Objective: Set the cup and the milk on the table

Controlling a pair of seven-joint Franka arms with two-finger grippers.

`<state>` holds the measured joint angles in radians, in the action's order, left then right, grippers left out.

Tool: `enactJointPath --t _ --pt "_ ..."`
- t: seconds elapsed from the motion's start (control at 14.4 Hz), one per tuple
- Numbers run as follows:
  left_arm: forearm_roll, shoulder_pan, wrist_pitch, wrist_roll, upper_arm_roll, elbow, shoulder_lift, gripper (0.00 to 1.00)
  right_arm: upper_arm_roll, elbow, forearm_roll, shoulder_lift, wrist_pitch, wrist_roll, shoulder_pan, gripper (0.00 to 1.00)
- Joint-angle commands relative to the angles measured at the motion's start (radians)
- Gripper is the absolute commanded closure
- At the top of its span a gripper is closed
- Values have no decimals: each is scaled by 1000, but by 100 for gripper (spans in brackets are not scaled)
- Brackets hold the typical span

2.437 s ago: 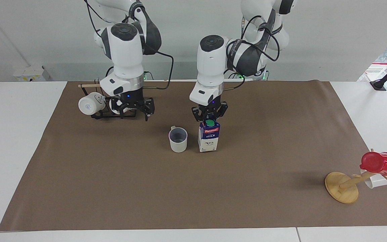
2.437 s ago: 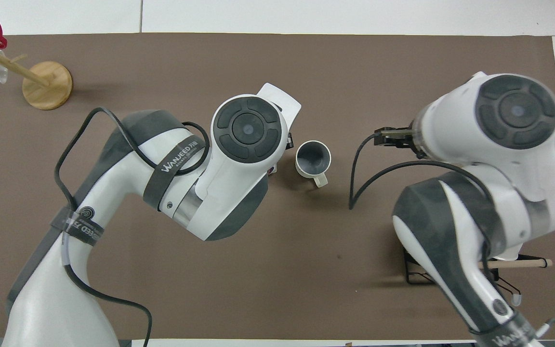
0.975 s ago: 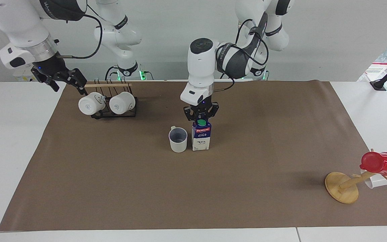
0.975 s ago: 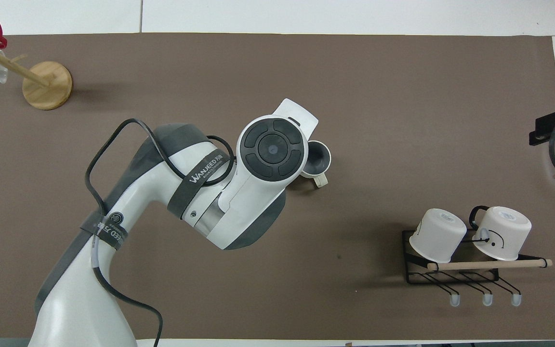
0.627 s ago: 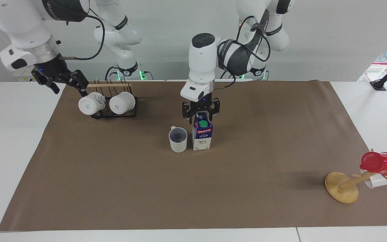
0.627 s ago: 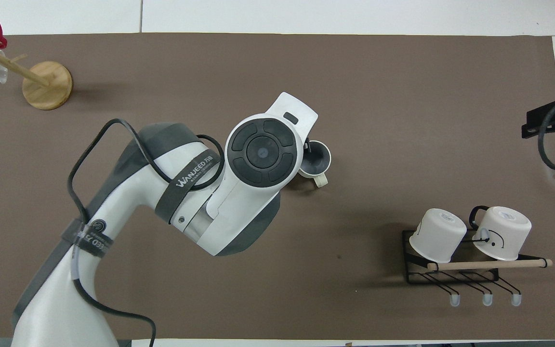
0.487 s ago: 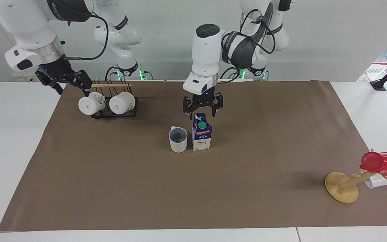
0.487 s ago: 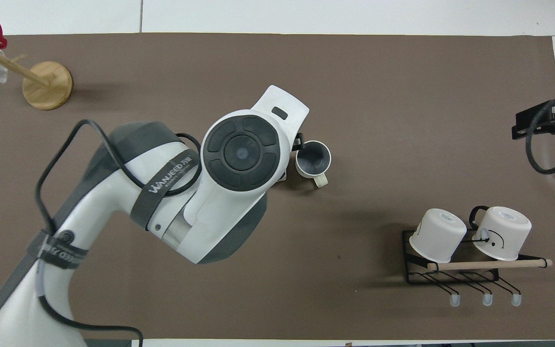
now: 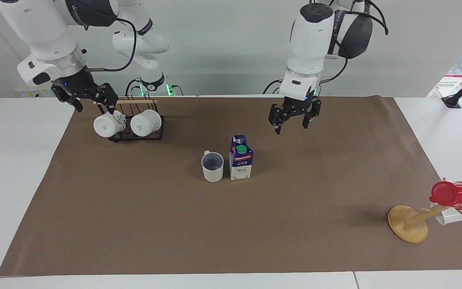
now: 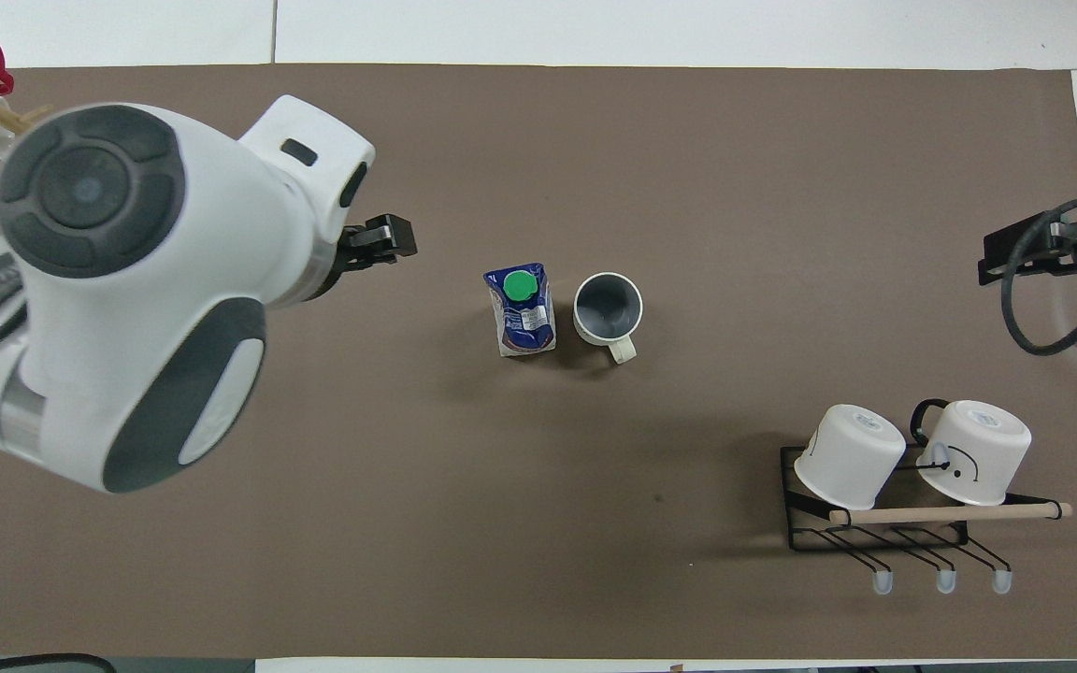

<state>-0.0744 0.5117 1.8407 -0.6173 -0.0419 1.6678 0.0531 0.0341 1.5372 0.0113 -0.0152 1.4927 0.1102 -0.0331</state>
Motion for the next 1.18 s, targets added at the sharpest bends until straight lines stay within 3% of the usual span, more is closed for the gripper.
enactJointPath --t 0.0,0.35,0.77,1.11 --pt "30 -86 -66 156 7 49 -59 0 -10 37 -34 32 18 43 5 0" --pt "76 -243 -141 390 -1 60 -133 0 -10 40 -20 34 24 -30 5 0" --pt "123 -369 -282 579 -6 -135 -62 0 -10 41 -17 34 23 -34 5 0" --pt "116 -415 -308 643 -6 -131 -68 0 -8 24 -22 34 11 -26 12 0"
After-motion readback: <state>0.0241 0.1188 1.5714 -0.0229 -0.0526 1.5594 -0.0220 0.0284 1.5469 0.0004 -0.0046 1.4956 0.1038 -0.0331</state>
